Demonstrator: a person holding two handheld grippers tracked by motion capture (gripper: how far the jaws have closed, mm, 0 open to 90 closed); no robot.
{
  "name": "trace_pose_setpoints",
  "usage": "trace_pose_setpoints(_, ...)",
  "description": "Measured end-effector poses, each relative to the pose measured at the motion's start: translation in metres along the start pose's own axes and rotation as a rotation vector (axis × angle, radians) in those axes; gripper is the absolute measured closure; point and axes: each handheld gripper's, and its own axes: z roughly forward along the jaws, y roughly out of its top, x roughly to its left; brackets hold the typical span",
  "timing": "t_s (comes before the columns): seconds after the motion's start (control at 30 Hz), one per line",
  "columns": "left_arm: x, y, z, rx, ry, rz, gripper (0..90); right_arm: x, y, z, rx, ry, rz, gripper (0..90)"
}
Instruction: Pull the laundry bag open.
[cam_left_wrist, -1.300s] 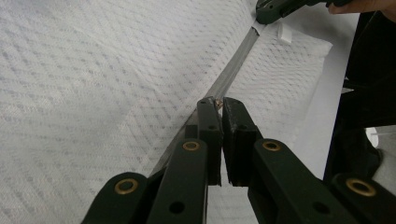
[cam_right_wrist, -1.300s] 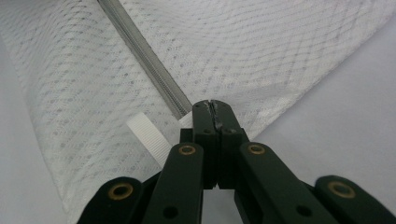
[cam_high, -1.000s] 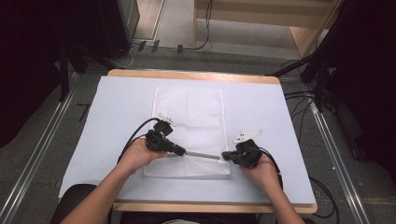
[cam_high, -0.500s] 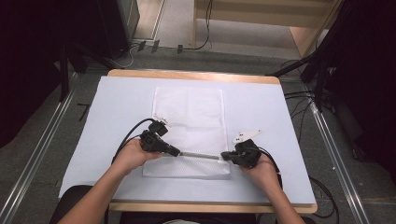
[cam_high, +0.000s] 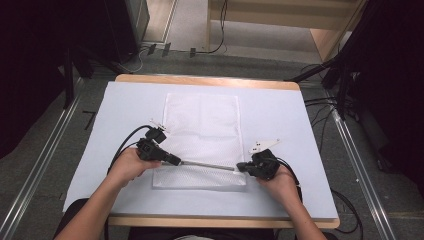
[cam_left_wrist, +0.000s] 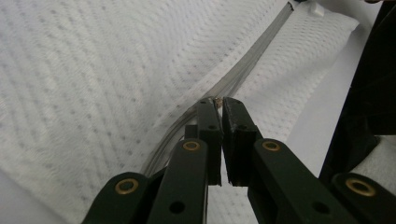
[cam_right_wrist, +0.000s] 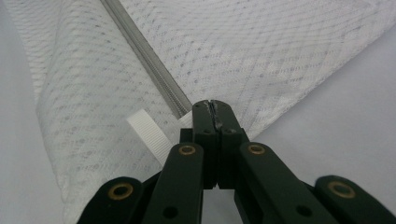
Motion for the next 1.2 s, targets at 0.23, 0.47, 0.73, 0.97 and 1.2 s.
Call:
trace_pose_setpoints(0.23,0.004,-0.003,-0.005,0.005,0.011,-0.011,88.0,0.000,0.000,0.000,-0.003,0.002,0.000,90.0)
trace_pose_setpoints(0.47,0.010,-0.010,-0.013,0.006,0.030,-0.031,88.0,-0.001,0.000,0.000,-0.004,0.003,-0.002,90.0)
trace_pose_setpoints(0.73,0.016,-0.016,-0.021,-0.020,0.036,-0.053,88.0,-0.001,0.000,0.000,0.001,0.006,-0.002,90.0)
trace_pose_setpoints(0.97,0.020,-0.021,-0.027,-0.038,0.039,-0.061,87.9,-0.001,0.000,0.000,-0.003,0.007,-0.006,90.0)
trace_pose_setpoints(1.2,0.031,-0.032,-0.038,-0.045,0.052,-0.088,88.0,-0.004,0.000,0.000,0.004,0.024,0.002,90.0)
